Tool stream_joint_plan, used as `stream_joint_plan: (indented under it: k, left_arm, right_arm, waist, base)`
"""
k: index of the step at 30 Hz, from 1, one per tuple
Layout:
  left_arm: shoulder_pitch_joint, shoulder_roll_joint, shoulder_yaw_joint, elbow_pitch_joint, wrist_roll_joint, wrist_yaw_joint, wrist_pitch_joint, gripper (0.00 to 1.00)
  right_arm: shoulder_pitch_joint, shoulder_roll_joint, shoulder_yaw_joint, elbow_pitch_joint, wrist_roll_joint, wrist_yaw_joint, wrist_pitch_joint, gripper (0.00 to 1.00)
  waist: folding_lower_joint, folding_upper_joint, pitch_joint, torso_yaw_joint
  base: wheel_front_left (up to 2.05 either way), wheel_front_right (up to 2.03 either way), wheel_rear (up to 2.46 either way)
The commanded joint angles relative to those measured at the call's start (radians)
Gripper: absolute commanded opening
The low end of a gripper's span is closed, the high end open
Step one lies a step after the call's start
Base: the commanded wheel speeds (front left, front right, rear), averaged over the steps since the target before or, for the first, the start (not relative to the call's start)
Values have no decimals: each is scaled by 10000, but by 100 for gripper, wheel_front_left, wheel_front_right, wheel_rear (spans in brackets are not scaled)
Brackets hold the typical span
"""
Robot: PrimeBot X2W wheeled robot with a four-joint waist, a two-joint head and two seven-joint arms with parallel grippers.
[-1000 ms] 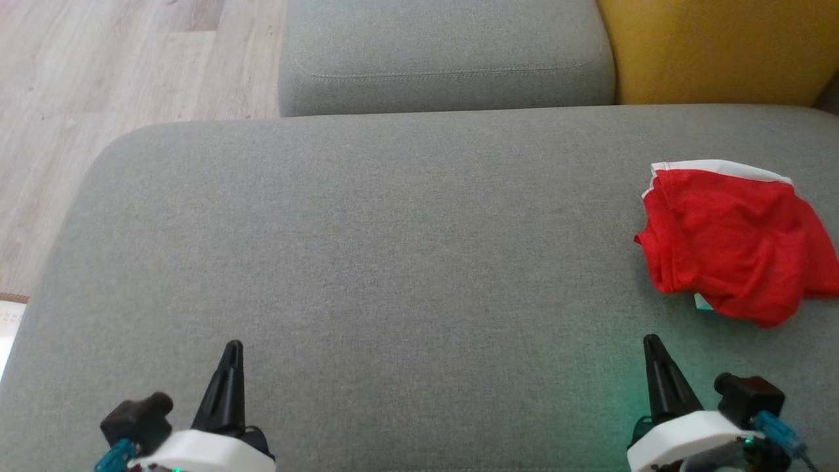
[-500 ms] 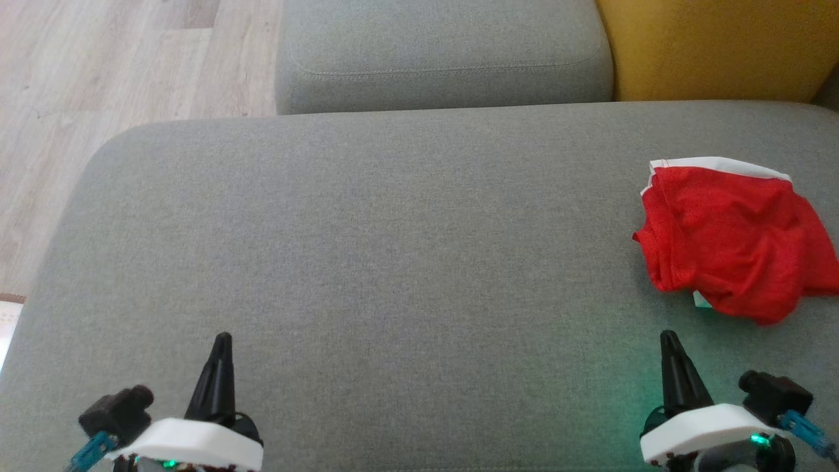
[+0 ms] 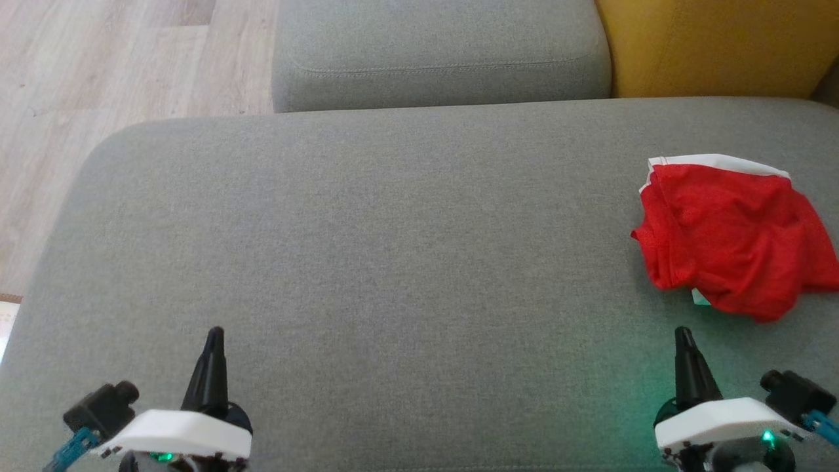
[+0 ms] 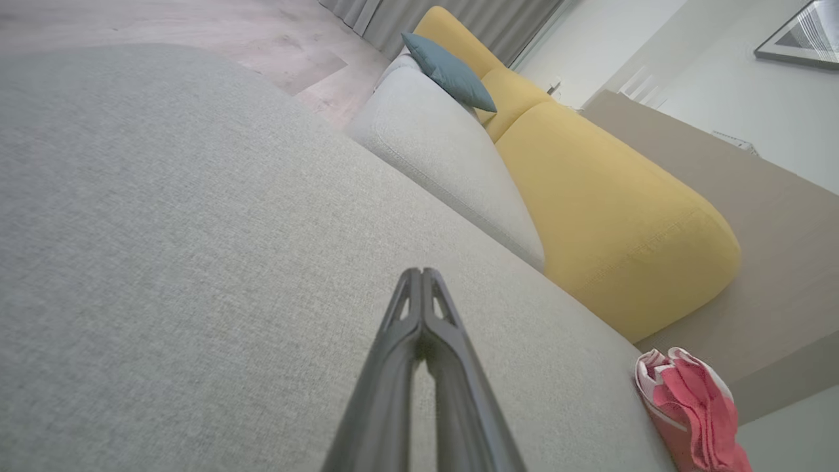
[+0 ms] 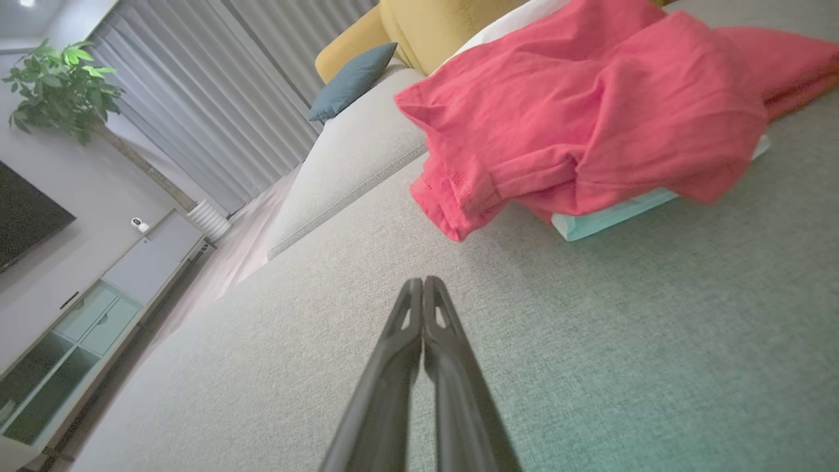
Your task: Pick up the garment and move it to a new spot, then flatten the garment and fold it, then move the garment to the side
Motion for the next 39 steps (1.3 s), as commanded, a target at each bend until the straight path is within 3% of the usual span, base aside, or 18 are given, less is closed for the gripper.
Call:
stream_joint_plan:
  k: [1,39]
  left_arm:
    - [-548,66,257,-272,-295,-69,66,0]
    - [-1115,99,861,-94,-4242,-144,1176,0]
  right_arm:
    - [-624,-23,-3,-413,342,-2,84,0]
    - [-934,-38,-512,-893,4694,-5,1149,0]
  waist:
    - [0,-1,7,-5]
    - [0,-1,162,-131]
  base:
    - [0,0,0]
    - [0,0,0]
